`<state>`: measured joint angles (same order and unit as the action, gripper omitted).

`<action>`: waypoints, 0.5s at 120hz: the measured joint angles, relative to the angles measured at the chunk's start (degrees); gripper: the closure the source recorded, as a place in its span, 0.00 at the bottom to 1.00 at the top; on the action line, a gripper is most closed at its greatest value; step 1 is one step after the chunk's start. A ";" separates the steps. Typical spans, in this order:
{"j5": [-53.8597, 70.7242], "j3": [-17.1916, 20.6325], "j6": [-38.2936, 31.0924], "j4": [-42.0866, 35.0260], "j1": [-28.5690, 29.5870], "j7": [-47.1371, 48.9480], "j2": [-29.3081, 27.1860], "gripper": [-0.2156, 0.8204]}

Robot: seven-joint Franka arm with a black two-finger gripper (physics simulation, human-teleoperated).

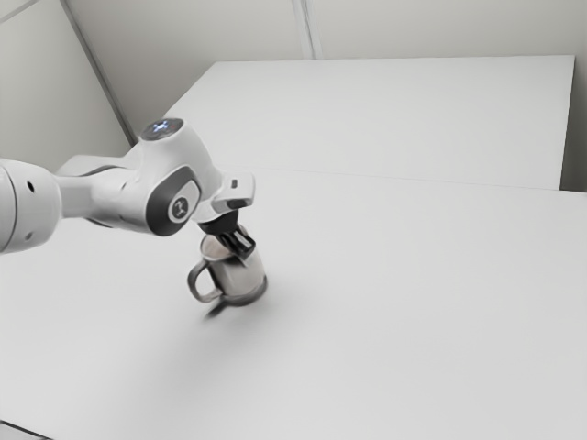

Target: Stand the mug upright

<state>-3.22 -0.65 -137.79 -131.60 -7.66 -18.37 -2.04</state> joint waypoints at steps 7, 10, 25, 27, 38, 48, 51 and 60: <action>-0.42 0.12 -0.04 0.00 -0.19 0.86 0.57 0.96; -0.54 0.16 -0.06 0.00 -0.26 1.21 0.69 0.96; -0.90 0.32 -0.08 0.00 -0.55 2.72 1.18 0.96; -0.92 0.36 -0.08 0.00 -0.56 2.90 1.22 0.96; -1.20 0.38 0.01 0.00 -0.77 3.62 1.32 0.92; -1.52 0.32 0.12 0.00 -1.02 3.98 1.44 0.85; -1.59 0.31 0.14 0.00 -1.09 4.08 1.50 0.83; -1.72 0.30 0.20 0.00 -1.26 4.35 1.61 0.76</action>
<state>-4.94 -0.35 -137.59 -131.59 -8.92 -14.02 -0.43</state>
